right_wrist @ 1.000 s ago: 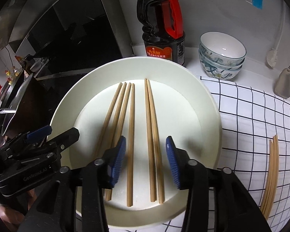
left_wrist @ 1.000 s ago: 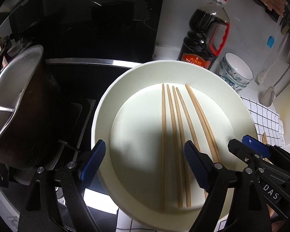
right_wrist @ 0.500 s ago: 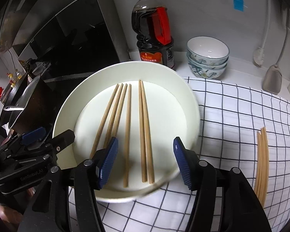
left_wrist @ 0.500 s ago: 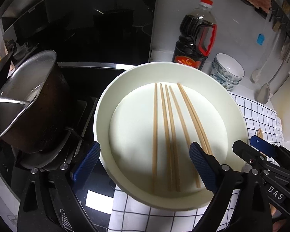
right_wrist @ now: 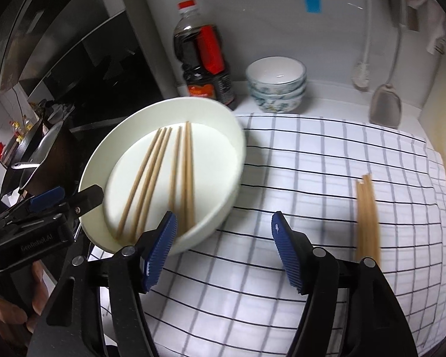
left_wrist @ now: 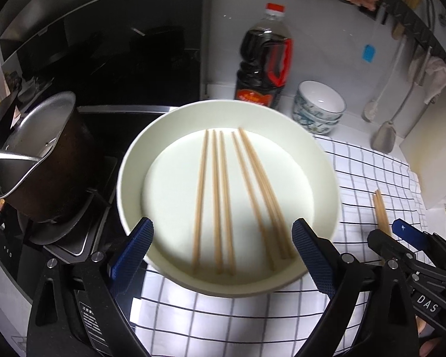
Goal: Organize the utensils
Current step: 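Move both tools back over the remaining chopsticks on the cloth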
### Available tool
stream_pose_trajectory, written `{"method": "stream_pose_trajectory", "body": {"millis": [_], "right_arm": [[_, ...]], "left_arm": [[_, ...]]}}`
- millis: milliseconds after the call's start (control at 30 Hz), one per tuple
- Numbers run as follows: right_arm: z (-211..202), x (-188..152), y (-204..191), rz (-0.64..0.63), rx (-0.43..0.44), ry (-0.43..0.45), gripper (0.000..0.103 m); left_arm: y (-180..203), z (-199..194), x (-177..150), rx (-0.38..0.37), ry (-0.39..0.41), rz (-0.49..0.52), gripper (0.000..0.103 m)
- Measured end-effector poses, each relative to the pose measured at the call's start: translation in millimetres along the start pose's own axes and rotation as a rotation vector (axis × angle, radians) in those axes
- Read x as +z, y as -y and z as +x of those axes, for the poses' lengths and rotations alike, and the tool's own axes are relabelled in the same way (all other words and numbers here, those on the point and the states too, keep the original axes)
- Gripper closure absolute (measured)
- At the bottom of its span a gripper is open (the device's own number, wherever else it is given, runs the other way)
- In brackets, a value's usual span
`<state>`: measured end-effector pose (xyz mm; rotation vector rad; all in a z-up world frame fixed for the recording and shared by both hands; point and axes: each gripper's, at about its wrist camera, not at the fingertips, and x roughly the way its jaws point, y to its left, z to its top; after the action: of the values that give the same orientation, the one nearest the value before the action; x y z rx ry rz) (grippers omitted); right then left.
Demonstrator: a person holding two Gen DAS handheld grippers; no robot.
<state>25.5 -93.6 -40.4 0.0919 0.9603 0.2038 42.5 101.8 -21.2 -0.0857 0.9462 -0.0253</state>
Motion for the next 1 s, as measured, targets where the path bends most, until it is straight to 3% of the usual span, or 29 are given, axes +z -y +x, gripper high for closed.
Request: {"method": "stream_pose_trajectory", "body": {"millis": [567,1000], "right_arm": [[-40,-28,114,0.119,-0.092,0.033,0.039],[-28,-73,194,0.17,-0.195,-0.033,0.039]], "left_arm": [[79,-9,-11,-0.049,0.021,0.089,0.01],[177,27,-45,-0.148,-0.061,0.231,0.009]]}}
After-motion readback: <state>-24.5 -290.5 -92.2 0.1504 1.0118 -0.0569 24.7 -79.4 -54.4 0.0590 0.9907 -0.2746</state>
